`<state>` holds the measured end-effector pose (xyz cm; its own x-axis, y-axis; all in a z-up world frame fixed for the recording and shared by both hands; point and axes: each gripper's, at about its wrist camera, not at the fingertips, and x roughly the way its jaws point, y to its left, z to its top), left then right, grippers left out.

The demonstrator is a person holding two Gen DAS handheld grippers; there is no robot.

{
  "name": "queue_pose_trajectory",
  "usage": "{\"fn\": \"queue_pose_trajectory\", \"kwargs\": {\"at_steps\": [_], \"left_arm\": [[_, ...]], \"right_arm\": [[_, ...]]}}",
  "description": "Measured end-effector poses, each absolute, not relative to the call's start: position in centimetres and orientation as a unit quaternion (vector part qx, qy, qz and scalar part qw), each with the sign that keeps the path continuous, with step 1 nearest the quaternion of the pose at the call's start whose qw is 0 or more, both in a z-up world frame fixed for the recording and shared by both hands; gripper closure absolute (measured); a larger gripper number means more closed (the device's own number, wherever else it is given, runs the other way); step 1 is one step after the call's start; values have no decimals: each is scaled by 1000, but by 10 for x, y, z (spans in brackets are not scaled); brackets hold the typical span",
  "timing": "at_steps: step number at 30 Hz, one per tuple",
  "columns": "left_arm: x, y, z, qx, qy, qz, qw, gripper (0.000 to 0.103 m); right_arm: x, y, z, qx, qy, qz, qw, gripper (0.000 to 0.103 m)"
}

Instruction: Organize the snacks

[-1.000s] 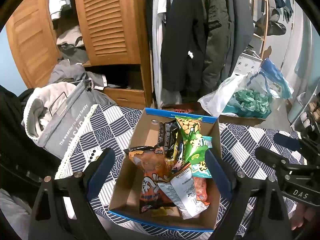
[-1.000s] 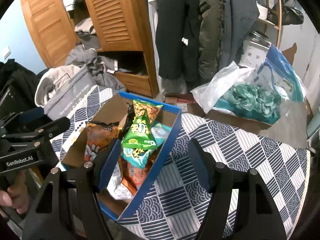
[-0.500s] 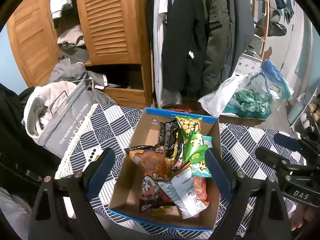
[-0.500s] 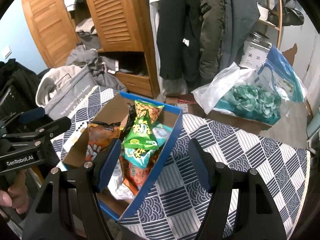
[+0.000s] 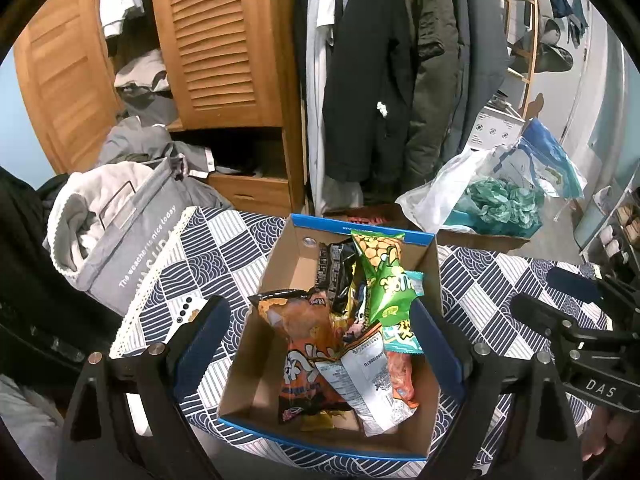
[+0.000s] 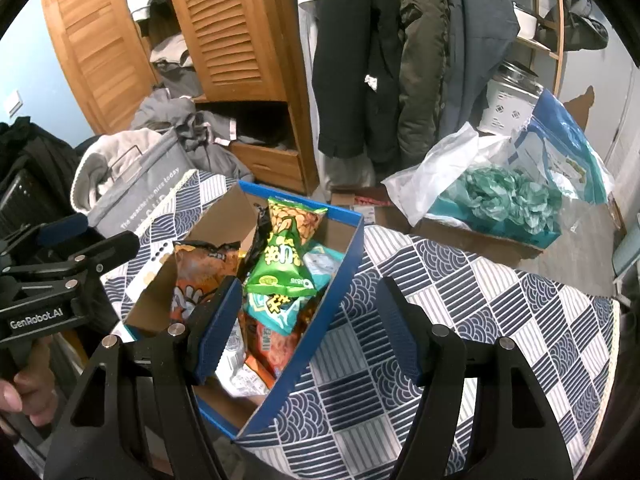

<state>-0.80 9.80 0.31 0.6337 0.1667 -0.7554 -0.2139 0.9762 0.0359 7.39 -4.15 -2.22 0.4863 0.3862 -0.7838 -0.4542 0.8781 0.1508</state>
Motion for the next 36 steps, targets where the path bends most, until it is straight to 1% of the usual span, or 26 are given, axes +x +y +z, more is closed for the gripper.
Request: {"fn": "queue_pose_trajectory", "kwargs": {"at_steps": [36], "left_arm": [[-10,96,7,-10,415,106,903,11]], "right_arm": [[72,-40,-22,-41,445,243,861,34]]}}
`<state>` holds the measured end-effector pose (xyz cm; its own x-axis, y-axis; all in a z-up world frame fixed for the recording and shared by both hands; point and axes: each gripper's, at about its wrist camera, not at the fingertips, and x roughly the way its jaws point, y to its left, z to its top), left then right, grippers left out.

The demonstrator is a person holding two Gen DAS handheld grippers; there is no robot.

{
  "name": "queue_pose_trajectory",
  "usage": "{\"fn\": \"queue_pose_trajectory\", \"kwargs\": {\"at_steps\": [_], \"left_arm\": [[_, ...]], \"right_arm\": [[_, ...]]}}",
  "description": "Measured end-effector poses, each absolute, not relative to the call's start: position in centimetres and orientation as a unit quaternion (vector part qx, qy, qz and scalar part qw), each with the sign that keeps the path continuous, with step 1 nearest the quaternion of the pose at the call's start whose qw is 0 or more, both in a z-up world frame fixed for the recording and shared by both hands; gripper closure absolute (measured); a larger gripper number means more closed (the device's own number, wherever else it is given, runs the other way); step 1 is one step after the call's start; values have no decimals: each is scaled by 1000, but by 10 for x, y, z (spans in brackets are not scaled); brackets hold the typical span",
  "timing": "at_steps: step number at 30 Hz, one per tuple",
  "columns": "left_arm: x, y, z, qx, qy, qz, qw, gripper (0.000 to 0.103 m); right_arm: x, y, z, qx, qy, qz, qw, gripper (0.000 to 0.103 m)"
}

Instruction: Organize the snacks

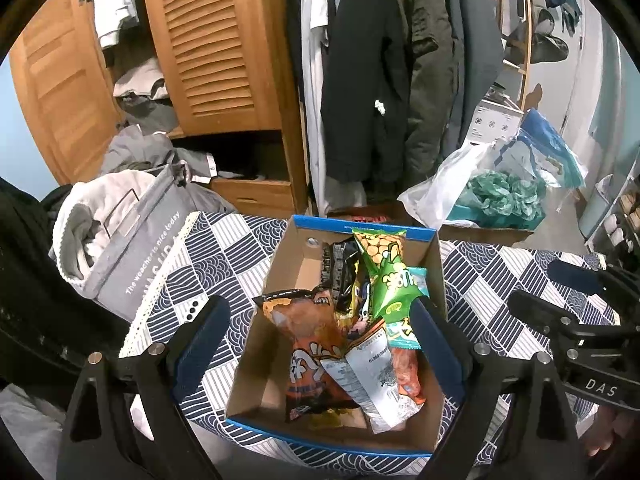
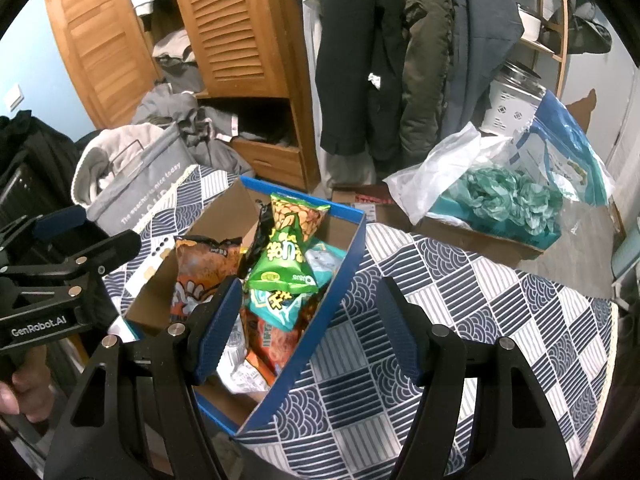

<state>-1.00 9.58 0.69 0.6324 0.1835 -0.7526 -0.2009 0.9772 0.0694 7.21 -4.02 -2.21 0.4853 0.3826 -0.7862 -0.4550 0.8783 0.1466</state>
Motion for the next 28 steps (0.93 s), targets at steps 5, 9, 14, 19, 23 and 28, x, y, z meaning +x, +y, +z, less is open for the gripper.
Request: {"fn": "queue_pose_trajectory", "kwargs": {"at_steps": [5,9,14,19,23,28], "left_arm": [[-10,96,7,-8,415,107,903,11],[-10,96,6,-9,417,105,903,11],[-9,95,6,-3,419,105,902,11],[-9,92,5,6,416,103,903,11],[-9,92,6,4,416,105,903,11],[-6,93,5,1,421,101,902,11]], "right_arm": [[72,-40,-22,-41,446,243,861,34],[72,-40,-22,-41,445,244,861,34],[73,-39,-21,-41,446,243,861,34],[72,-39,-21,-41,446,243,861,34],[72,-38,-21,-42,447,242,860,34],[68,-41,-21,-42,446,243,861,34]]}}
